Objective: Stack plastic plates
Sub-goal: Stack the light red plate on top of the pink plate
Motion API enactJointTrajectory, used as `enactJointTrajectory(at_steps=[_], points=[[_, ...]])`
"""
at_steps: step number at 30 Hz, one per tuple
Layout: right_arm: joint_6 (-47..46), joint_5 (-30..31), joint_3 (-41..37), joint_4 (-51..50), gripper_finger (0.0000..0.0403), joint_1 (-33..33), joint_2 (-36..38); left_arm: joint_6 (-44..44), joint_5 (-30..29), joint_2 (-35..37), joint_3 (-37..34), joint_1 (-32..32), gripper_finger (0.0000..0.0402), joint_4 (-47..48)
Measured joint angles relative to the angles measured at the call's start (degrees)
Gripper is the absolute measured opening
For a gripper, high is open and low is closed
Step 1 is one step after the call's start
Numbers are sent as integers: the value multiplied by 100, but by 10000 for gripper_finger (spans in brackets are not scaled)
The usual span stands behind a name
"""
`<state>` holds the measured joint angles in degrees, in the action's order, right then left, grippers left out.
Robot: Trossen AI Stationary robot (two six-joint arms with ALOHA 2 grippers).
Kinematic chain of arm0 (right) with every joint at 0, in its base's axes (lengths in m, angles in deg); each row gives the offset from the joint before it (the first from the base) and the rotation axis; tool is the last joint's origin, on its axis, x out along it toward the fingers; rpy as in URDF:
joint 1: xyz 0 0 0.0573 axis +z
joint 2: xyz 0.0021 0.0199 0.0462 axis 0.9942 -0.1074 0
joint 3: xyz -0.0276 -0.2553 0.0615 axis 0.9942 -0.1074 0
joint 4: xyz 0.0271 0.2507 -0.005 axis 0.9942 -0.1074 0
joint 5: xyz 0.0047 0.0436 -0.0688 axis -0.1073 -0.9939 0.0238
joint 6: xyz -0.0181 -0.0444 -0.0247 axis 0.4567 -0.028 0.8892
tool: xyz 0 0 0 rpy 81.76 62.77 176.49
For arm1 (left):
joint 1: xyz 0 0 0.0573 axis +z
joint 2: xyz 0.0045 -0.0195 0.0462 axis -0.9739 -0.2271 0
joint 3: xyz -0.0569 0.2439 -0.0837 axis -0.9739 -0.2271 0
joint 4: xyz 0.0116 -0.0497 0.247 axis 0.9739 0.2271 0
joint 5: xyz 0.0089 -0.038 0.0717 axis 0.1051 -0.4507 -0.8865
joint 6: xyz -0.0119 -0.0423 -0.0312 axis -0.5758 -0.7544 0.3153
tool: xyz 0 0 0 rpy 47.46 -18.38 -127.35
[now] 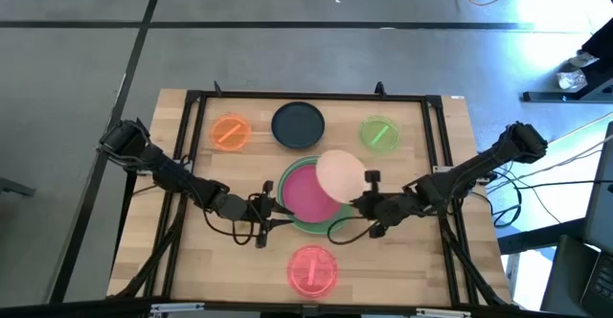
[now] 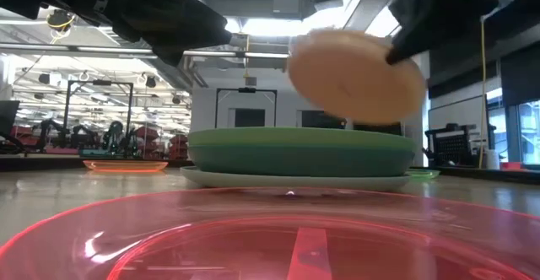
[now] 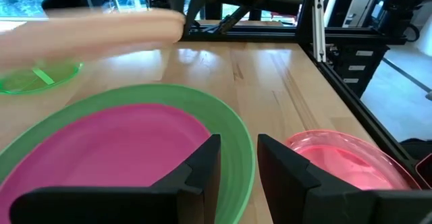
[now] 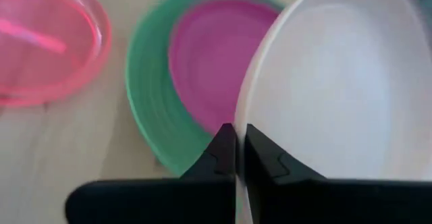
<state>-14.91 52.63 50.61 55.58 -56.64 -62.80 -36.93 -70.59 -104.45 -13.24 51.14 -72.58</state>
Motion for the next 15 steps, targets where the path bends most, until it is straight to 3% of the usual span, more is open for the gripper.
enactJointTrajectory(at_steps=[6, 15], points=[[790, -690, -11, 1448, 6, -74, -674, 0, 0, 0, 2, 0, 92, 20], [1294, -795, -17, 2429, 6, -205, -1613, -2, 0, 0, 2, 0, 92, 37]])
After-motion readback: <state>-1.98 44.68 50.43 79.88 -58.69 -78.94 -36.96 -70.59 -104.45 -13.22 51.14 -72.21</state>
